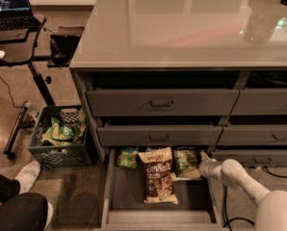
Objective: Pick green jalapeno chip bag from bottom drawer and place on counter
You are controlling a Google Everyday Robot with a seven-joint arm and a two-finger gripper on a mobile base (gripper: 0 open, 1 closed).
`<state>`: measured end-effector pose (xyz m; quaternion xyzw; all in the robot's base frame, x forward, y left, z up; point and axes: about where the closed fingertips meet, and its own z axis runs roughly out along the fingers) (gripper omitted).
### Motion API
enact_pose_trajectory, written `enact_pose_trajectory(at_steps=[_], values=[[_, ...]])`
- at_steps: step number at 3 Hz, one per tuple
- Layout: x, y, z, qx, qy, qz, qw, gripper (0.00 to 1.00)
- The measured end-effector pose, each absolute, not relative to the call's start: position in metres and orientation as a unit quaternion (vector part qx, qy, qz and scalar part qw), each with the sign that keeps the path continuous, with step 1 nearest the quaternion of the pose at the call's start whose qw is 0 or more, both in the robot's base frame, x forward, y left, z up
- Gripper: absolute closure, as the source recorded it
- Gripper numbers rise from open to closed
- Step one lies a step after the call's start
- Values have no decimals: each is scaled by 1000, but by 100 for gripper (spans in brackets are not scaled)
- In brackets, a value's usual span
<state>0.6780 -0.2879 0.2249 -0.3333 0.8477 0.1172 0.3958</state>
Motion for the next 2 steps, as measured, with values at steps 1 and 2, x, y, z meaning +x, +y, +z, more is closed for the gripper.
enact_pose_trajectory(at_steps=[1, 2], values=[[669, -269, 225, -343, 845, 130, 388, 0], [673, -273, 214, -334, 851, 133, 382, 7]])
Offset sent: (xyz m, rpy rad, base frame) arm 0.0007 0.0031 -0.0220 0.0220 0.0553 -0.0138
